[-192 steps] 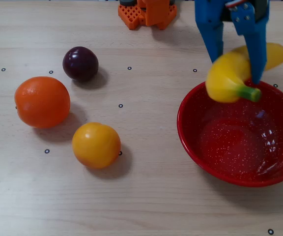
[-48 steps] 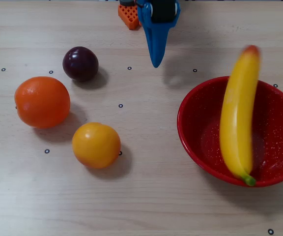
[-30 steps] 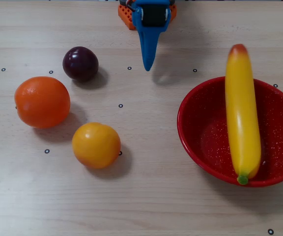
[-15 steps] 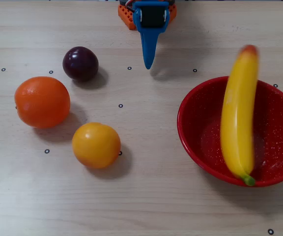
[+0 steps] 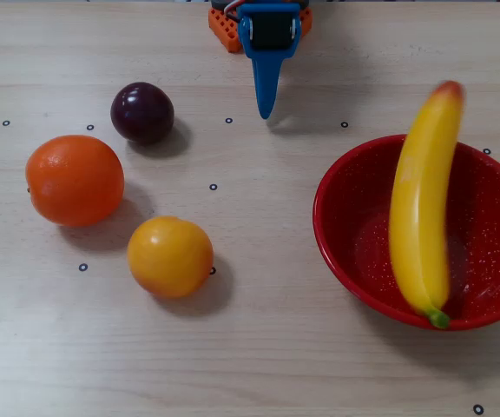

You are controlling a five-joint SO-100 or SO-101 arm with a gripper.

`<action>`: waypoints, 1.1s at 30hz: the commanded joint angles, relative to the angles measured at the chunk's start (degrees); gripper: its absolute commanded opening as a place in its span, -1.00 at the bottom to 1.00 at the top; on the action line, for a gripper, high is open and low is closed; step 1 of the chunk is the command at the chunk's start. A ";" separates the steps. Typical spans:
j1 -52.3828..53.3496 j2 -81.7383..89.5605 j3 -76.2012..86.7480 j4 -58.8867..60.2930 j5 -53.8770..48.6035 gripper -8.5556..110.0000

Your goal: Put banana in the red bowl.

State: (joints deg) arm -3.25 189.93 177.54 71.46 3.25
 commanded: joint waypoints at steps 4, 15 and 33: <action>-0.97 0.97 -1.67 1.23 -0.18 -0.86; -0.70 0.97 -1.67 1.23 0.44 -0.86; -0.70 0.97 -1.67 1.23 0.44 -0.86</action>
State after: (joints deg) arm -3.25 189.93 177.54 71.54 3.34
